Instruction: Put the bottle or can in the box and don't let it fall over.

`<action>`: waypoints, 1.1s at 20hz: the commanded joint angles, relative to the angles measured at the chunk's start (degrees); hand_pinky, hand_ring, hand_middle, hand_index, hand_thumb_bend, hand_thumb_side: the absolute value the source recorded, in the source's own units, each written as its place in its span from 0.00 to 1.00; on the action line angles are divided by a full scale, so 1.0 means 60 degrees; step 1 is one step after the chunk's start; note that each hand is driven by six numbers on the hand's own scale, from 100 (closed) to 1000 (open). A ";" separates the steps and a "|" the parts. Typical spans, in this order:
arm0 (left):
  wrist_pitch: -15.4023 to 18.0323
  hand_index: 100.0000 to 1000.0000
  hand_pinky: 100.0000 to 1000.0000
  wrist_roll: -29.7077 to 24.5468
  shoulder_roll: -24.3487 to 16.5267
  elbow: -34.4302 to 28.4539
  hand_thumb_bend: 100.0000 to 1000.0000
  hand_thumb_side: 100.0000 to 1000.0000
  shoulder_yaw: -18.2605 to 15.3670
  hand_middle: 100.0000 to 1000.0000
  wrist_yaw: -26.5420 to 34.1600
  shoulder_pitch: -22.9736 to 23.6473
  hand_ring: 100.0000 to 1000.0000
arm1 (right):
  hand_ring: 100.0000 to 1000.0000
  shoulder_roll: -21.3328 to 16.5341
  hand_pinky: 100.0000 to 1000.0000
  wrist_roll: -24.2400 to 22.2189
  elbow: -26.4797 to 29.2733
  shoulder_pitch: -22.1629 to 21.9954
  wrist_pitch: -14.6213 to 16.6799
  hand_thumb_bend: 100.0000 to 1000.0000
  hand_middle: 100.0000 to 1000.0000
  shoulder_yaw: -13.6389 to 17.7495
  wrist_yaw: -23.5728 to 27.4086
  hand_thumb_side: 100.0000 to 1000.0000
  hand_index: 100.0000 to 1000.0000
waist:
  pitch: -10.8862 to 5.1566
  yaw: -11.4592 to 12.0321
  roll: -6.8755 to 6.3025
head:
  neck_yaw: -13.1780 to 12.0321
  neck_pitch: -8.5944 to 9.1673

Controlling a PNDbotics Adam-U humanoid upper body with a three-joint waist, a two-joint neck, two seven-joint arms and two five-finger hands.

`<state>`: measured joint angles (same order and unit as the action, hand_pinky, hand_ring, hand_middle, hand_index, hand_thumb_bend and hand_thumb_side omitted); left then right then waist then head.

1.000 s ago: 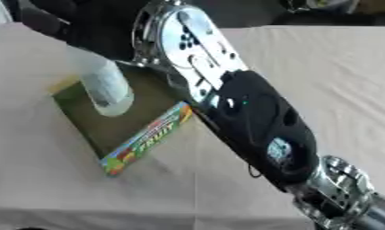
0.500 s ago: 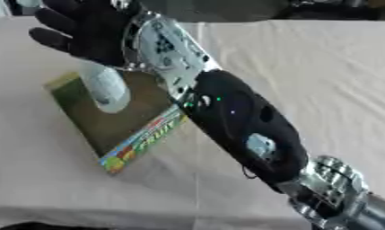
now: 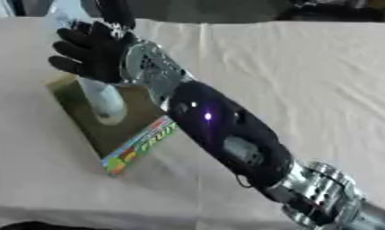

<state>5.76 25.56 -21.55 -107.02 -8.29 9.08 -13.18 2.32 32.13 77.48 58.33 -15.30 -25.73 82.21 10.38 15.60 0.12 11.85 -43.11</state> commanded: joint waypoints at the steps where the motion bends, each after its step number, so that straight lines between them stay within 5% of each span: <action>1: 0.0006 0.78 0.99 0.0041 -0.0146 -0.0153 0.53 0.65 -0.0077 0.80 0.0022 -0.0145 0.93 | 0.00 0.0077 0.00 -0.0122 -0.0232 0.0094 -0.0049 0.10 0.00 0.0131 -0.0193 1.00 0.96 | -0.0073 -0.0003 -0.0082 | -0.0003 0.0109; 12: 0.0031 0.78 0.99 0.0131 -0.0215 -0.0192 0.54 0.65 -0.0149 0.80 -0.0003 -0.0147 0.93 | 0.00 0.0201 0.00 -0.0196 -0.1397 -0.0720 -0.0080 0.10 0.00 0.0210 -0.0395 1.00 0.97 | -0.0092 -0.0128 -0.0059 | -0.0190 0.0094; 22: 0.0035 0.78 0.99 0.0239 -0.0353 -0.0191 0.53 0.65 -0.0259 0.80 -0.0080 0.0065 0.93 | 0.00 -0.1024 0.00 -0.0048 0.0250 -0.0883 0.0505 0.10 0.00 0.0793 -0.0302 1.00 0.96 | -0.0225 -0.0422 -0.0025 | -0.0474 0.0027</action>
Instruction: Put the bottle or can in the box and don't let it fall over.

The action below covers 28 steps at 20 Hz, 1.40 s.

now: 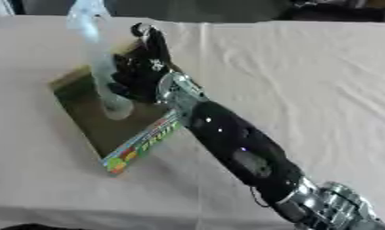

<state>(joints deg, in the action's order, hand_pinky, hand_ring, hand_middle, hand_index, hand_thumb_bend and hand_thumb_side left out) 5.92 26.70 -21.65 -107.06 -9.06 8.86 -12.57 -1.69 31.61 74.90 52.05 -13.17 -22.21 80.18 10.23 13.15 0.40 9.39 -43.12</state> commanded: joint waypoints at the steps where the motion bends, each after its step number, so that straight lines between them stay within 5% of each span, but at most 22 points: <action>1: 0.0009 0.78 0.99 0.0055 -0.0341 -0.0185 0.53 0.65 -0.0135 0.80 -0.0049 -0.0023 0.93 | 0.00 -0.0489 0.00 0.0085 0.0896 0.0172 0.0197 0.10 0.00 0.0266 0.0042 1.00 0.96 | -0.0204 -0.0042 -0.0075 | -0.0070 0.0017; 9: 0.0020 0.78 0.98 0.0107 -0.0414 -0.0202 0.53 0.65 -0.0190 0.80 -0.0091 0.0054 0.93 | 0.00 -0.1747 0.00 0.0473 0.1957 0.0007 0.0671 0.09 0.01 0.0851 0.0170 1.00 0.96 | -0.0247 -0.0260 -0.0075 | 0.0096 -0.0076; 10: 0.0022 0.78 0.98 0.0114 -0.0424 -0.0206 0.53 0.65 -0.0198 0.80 -0.0098 0.0067 0.93 | 0.00 -0.1928 0.00 0.0504 0.2117 -0.0054 0.0752 0.16 0.02 0.0947 0.0119 1.00 0.97 | -0.0250 -0.0288 -0.0079 | 0.0068 -0.0074; 12: 0.0024 0.78 0.98 0.0128 -0.0435 -0.0213 0.53 0.65 -0.0212 0.80 -0.0106 0.0089 0.93 | 0.01 -0.2270 0.00 0.0580 0.2462 -0.0203 0.0874 0.10 0.06 0.1123 -0.0035 1.00 0.97 | -0.0257 -0.0336 -0.0088 | 0.0010 -0.0067; 15: 0.0025 0.78 0.98 0.0150 -0.0452 -0.0217 0.54 0.64 -0.0234 0.80 -0.0121 0.0123 0.93 | 0.13 -0.2743 0.00 0.0801 0.2956 -0.0465 0.1030 0.19 0.18 0.1429 -0.0508 1.00 0.97 | -0.0275 -0.0408 -0.0111 | -0.0093 -0.0050; 19: 0.0033 0.78 0.98 0.0170 -0.0462 -0.0227 0.53 0.65 -0.0252 0.80 -0.0130 0.0148 0.93 | 0.36 -0.3312 0.00 0.1047 0.3631 -0.0917 0.1233 0.18 0.40 0.1933 -0.1892 0.86 0.97 | -0.0303 -0.0483 -0.0151 | -0.0190 -0.0026; 23: 0.0039 0.78 0.98 0.0190 -0.0473 -0.0241 0.53 0.65 -0.0271 0.80 -0.0148 0.0181 0.93 | 0.70 -0.3821 0.55 0.0943 0.4409 -0.1469 0.1426 0.23 0.71 0.2495 -0.4033 0.69 0.94 | -0.0310 -0.0553 -0.0181 | -0.0322 -0.0009; 28: 0.0040 0.78 0.98 0.0215 -0.0474 -0.0253 0.53 0.65 -0.0293 0.80 -0.0164 0.0209 0.93 | 0.91 -0.4269 0.87 0.0379 0.5246 -0.2241 0.1551 0.27 0.90 0.2970 -0.7017 0.50 0.91 | -0.0333 -0.0628 -0.0214 | -0.0497 0.0008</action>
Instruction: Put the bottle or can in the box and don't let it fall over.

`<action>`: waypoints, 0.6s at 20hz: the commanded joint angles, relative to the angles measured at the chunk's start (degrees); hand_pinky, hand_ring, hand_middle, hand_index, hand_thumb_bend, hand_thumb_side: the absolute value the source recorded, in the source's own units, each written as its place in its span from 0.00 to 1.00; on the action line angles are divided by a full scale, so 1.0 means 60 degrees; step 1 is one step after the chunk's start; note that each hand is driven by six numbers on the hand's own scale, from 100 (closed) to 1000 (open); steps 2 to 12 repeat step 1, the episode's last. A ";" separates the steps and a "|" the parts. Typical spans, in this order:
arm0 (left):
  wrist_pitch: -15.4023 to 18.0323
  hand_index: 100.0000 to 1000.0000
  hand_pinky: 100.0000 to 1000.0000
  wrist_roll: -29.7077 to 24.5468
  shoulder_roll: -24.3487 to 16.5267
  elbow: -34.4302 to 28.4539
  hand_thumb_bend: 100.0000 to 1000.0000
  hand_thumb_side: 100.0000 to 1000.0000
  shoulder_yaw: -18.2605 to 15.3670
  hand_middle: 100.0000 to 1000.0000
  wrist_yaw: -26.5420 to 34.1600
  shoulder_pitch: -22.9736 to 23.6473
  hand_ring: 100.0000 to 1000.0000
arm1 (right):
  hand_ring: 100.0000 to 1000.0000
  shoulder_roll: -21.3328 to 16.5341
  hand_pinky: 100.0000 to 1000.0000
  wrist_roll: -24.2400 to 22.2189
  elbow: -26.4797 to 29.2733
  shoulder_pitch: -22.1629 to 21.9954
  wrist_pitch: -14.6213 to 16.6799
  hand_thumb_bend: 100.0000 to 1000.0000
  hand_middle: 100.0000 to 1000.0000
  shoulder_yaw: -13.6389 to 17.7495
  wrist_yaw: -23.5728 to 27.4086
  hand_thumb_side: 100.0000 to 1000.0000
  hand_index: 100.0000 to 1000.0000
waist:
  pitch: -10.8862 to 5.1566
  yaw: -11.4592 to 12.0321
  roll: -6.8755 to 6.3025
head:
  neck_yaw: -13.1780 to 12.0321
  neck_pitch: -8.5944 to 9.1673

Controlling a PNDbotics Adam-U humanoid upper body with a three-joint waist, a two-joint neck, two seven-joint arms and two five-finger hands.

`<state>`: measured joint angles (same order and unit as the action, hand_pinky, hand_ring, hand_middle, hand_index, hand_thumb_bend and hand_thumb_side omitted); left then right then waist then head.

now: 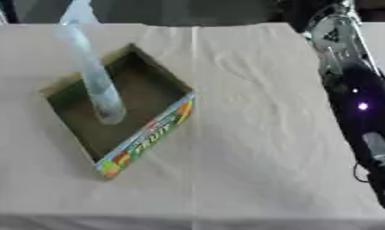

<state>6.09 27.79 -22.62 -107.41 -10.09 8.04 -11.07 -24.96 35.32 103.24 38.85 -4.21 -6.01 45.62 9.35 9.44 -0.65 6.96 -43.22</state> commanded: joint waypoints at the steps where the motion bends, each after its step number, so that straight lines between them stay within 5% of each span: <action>1: 0.0012 0.78 0.98 0.0035 -0.0313 -0.0198 0.53 0.65 -0.0121 0.80 -0.0027 -0.0040 0.93 | 0.93 -0.0451 0.89 -0.0327 0.0653 -0.0213 0.0083 0.27 0.92 0.0352 -0.1833 0.49 0.91 | -0.0193 -0.0022 -0.0044 | -0.0124 0.0032; 12: 0.0012 0.78 0.98 0.0035 -0.0313 -0.0198 0.53 0.65 -0.0121 0.80 -0.0027 -0.0040 0.93 | 0.93 -0.0451 0.89 -0.0327 0.0653 -0.0213 0.0083 0.27 0.92 0.0352 -0.1833 0.49 0.91 | -0.0193 -0.0022 -0.0044 | -0.0124 0.0032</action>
